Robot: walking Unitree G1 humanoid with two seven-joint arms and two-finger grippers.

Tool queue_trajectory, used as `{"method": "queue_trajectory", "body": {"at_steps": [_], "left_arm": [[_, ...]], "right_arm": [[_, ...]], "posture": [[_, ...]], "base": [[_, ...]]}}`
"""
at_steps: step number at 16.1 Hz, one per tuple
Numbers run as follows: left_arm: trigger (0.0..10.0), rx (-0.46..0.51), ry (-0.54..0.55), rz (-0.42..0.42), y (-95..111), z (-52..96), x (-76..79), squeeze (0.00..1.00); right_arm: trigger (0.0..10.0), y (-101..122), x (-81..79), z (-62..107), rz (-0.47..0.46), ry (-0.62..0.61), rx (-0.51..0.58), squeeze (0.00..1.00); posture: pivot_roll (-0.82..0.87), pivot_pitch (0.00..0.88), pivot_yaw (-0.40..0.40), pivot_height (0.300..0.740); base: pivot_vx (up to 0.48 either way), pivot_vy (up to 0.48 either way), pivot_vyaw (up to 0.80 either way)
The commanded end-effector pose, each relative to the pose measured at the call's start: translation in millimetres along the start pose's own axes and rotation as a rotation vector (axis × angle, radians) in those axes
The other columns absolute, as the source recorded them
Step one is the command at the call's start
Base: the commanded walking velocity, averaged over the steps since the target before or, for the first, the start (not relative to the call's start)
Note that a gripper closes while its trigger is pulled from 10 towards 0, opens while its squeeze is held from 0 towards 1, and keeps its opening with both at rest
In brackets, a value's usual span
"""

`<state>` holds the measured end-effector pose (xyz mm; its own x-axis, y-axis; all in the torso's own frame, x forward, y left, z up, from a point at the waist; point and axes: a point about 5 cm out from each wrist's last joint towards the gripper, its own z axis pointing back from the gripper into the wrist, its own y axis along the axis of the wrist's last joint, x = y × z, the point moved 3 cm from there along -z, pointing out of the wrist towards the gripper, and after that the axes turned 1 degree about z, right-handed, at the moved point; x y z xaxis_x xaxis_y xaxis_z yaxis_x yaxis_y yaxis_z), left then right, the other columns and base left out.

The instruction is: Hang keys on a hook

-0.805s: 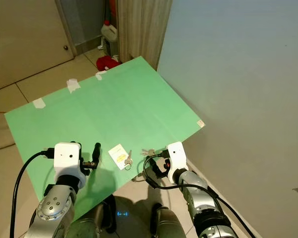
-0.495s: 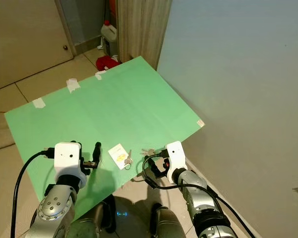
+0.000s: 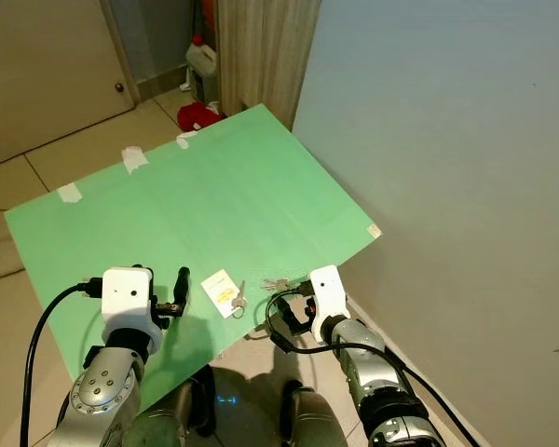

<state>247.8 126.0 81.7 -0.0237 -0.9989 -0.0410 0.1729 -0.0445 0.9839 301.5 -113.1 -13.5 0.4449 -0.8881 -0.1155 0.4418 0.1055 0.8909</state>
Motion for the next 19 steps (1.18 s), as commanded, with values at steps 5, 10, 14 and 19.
{"method": "queue_trajectory", "body": {"at_steps": [5,10,14,19], "left_arm": [[10.0,-0.029,-0.002,0.009,-8.2,3.2,6.0,0.00],[10.0,-0.028,-0.006,0.015,-8.4,2.5,8.0,0.00],[10.0,-0.027,-0.007,0.015,-8.9,2.0,8.4,0.00],[10.0,-0.030,-0.015,0.016,-10.1,2.9,9.4,0.00]], "right_arm": [[10.0,-9.9,-4.0,2.5,0.075,0.013,-0.036,0.00],[10.0,-11.9,-6.7,1.4,0.090,0.016,-0.042,0.00],[10.0,-6.7,-8.4,-0.9,0.088,0.012,-0.019,0.00],[10.0,-3.4,-5.2,-1.0,0.088,-0.013,0.003,0.00]], "posture": [[-0.05,0.273,-0.109,0.740],[-0.06,0.268,-0.109,0.740],[-0.05,0.258,-0.108,0.740],[-0.05,0.257,-0.105,0.740]], "base": [[0.000,0.000,0.00],[0.000,0.000,0.00],[0.000,0.000,0.00],[0.000,0.000,0.00]]}}
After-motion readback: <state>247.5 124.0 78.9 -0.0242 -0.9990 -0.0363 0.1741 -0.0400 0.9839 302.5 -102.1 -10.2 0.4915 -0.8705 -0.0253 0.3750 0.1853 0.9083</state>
